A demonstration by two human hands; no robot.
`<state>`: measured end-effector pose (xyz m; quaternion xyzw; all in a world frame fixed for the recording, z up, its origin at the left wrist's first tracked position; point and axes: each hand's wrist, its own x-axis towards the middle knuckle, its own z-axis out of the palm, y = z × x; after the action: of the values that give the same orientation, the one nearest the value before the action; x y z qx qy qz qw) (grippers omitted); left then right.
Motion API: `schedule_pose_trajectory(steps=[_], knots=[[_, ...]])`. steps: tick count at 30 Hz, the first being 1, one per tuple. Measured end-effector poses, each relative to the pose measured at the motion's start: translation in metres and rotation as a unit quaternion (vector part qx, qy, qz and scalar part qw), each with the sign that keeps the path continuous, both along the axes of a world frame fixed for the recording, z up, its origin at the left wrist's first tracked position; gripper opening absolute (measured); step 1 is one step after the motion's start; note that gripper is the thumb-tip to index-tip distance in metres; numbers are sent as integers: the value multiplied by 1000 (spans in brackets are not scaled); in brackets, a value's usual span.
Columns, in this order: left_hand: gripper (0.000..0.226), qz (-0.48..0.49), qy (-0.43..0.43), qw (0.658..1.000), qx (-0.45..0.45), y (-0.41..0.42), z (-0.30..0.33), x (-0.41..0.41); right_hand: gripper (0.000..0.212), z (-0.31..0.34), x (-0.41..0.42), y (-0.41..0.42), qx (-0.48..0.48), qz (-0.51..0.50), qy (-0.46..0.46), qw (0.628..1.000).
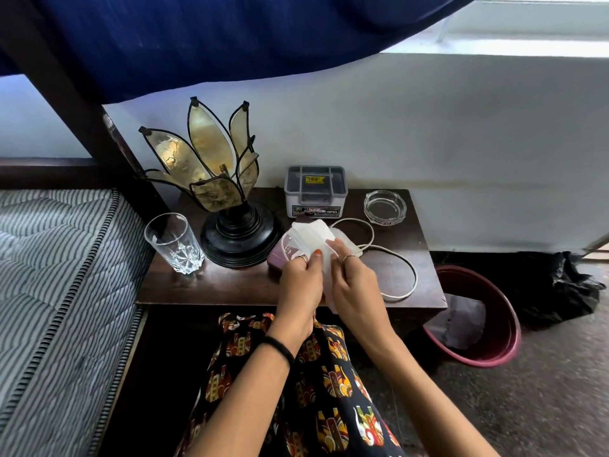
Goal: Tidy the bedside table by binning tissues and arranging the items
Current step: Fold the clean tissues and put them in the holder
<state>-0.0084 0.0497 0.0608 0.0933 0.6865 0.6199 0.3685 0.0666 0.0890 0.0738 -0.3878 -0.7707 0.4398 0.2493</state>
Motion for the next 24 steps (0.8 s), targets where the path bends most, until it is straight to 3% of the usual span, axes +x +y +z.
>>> schedule_pose_trajectory(steps=[2, 5, 9, 10, 12, 14, 19, 24], knots=[[31, -4, -1, 1000, -1, 0, 2, 1, 35, -4, -1, -5, 2, 21, 1, 1000], [40, 9, -13, 1000, -6, -1, 10, 0, 41, -6, 0, -9, -70, 47, 37, 996], [58, -54, -22, 998, -18, -5, 25, -1, 23, -6, 4, -6, -198, 32, 145, 969], [54, -66, 6, 998, -20, -7, 28, -2, 25, -5, 6, -3, -247, 10, 176, 953], [34, -71, 165, 983, -42, -9, 31, -9, 25, -1, 12, 3, -356, -24, 225, 907], [36, -57, 285, 955, -57, -10, 33, -21, 22, 0, 20, 9, -435, -25, 254, 863], [52, -104, 188, 977, -1, -1, 35, -47, 24, 4, 35, 12, -506, 38, 272, 818], [20, -161, 149, 975, -12, 5, 28, -51, 11, 4, 37, 12, -504, 43, 221, 834]])
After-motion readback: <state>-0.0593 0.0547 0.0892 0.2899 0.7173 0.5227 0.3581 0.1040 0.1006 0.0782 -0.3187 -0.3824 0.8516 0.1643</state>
